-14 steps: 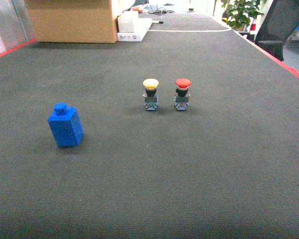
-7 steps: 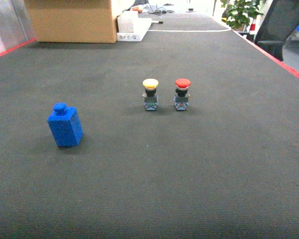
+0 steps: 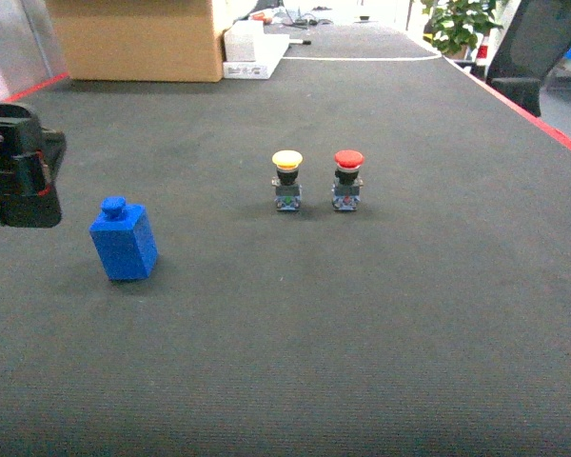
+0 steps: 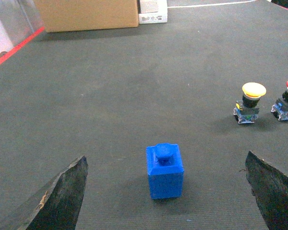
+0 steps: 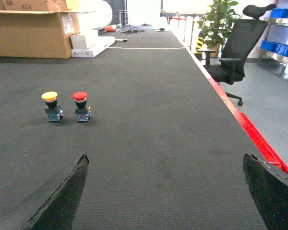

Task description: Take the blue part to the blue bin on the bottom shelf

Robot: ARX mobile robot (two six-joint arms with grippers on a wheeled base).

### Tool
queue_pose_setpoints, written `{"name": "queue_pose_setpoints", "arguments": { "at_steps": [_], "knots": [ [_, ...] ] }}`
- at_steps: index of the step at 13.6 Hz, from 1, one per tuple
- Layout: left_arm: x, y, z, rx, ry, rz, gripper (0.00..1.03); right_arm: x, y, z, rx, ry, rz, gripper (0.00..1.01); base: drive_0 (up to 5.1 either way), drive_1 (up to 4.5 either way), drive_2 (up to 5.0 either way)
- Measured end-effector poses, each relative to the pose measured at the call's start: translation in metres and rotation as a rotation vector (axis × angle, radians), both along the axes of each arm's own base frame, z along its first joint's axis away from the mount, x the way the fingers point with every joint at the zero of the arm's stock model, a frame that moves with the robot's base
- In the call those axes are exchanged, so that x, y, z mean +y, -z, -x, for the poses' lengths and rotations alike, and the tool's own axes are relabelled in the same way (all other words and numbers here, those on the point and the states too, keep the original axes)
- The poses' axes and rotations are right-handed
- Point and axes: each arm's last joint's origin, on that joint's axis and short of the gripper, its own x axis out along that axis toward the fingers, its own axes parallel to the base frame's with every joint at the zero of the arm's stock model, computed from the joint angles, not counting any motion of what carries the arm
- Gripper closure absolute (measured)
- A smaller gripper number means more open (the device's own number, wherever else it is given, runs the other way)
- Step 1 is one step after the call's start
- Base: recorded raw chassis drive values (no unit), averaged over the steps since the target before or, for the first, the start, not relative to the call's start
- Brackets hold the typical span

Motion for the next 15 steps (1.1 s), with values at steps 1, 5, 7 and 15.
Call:
{"name": "queue_pose_setpoints", "arguments": {
  "at_steps": [1,5,7,15],
  "knots": [
    [-0.003,0.004,-0.011,0.013,0.002,-0.002,0.05,0.0,0.0,0.0,0.0,0.0,0.0,0.03,0.0,0.0,0.0],
    [-0.01,0.03,-0.049,0.07,0.0,0.0,0.05,0.0,0.0,0.0,0.0,0.0,0.0,0.03,0.0,0.0,0.0],
    [-0.013,0.045,-0.065,0.108,0.0,0.002,0.05,0.0,0.0,0.0,0.0,0.0,0.0,0.03,0.0,0.0,0.0],
    [-0.01,0.087,-0.123,0.199,-0.059,0.041,0.05,0.0,0.0,0.0,0.0,0.0,0.0,0.03,0.0,0.0,0.0]
  ]
}}
